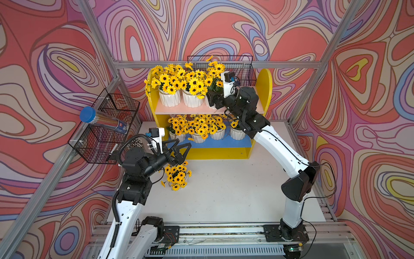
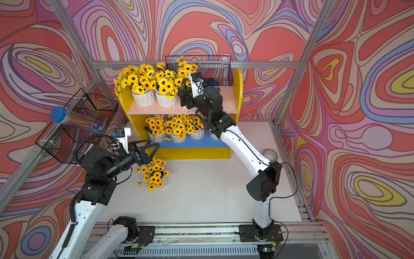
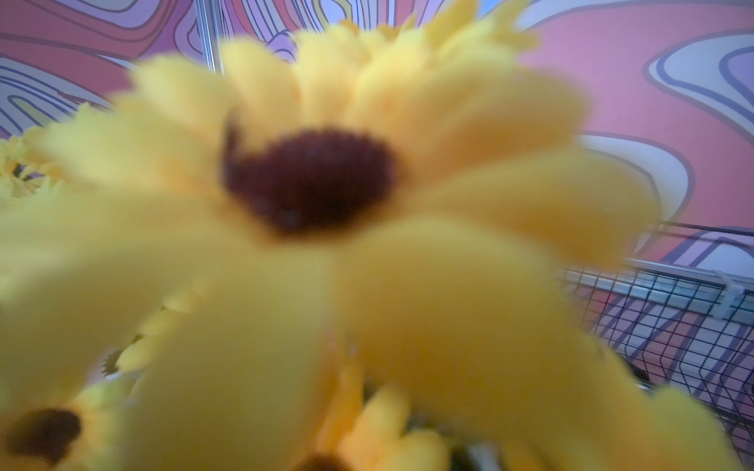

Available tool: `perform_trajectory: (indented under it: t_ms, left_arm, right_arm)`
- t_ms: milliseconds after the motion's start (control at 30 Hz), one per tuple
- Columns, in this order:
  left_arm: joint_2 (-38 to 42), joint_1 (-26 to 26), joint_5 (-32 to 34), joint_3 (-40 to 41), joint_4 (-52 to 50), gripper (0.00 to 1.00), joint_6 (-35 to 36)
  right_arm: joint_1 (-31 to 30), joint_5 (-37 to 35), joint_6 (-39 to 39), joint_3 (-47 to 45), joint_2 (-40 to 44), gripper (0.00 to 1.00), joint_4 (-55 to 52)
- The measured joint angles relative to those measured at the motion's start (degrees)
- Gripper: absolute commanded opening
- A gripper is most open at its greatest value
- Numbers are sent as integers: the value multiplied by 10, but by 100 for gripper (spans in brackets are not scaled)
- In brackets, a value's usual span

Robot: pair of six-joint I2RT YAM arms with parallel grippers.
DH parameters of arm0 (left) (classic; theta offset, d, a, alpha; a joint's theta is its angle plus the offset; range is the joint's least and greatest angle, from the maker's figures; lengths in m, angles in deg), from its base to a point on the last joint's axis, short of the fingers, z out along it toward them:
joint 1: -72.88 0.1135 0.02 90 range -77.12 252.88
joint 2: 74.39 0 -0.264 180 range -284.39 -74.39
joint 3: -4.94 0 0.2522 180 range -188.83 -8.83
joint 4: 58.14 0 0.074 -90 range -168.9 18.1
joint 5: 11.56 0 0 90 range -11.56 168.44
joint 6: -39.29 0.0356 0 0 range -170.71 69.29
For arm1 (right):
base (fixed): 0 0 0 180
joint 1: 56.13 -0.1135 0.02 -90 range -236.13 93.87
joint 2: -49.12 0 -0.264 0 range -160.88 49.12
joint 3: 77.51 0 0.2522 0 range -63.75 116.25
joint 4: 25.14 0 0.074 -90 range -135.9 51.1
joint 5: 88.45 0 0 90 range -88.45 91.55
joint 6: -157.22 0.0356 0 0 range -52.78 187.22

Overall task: Take the sunflower pots off the shelves
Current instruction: Pick up the sunflower pot from the shelf.

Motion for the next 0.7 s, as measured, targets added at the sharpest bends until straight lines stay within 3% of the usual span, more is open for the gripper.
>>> perform_trajectory:
  t_ms: [700]
  left_arm:
    - [0,0,0,0,0,100,0]
  right_arm:
    - [0,-17,-20,-28,34,0,-15]
